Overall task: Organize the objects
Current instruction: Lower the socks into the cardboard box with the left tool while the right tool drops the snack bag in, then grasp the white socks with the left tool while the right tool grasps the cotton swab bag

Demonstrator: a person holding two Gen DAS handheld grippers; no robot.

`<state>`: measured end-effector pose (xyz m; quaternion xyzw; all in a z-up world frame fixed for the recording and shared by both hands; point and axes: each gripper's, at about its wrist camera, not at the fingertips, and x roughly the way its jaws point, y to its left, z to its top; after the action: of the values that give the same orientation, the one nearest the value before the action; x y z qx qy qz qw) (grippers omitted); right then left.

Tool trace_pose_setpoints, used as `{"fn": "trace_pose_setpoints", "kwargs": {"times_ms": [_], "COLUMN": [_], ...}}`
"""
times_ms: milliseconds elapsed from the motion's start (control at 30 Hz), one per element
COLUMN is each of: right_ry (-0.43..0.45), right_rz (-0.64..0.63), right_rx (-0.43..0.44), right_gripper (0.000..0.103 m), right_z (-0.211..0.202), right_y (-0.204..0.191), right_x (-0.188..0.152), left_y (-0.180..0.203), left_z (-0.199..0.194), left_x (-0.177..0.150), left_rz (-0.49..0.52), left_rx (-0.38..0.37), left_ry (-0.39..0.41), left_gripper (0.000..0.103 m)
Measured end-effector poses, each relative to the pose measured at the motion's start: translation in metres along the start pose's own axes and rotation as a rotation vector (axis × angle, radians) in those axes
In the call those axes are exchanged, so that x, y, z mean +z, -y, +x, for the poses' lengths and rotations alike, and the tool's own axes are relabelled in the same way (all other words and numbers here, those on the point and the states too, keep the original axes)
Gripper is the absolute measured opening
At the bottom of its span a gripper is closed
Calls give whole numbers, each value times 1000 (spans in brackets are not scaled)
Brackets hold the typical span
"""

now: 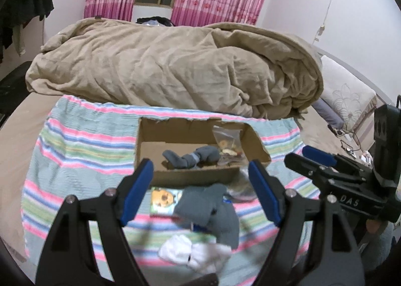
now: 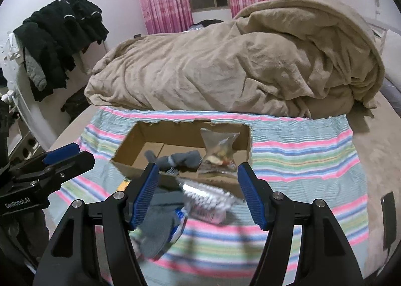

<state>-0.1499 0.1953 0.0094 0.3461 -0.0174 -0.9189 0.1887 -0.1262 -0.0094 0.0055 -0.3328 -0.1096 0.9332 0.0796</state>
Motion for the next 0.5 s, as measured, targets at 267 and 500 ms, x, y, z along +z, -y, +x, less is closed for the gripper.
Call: {"fn": "trace_pose_setpoints", "kwargs": {"times_ms": [267,500], "right_ry": [2,-11], "right_rz": [-3,3], "right_rx": [3,12], "right_gripper": [69,69], "right_z": [-28,-38], "right_y": [-7,-9], "right_x": [-19,-36], "left_y": [-3,-4], "left_z": [-31,-28], "left_x": [-26,-54], "left_rz": [-18,-44], "left_rx": [9,11], "left_ry": [-8,-54], "left_gripper": [80,83]}}
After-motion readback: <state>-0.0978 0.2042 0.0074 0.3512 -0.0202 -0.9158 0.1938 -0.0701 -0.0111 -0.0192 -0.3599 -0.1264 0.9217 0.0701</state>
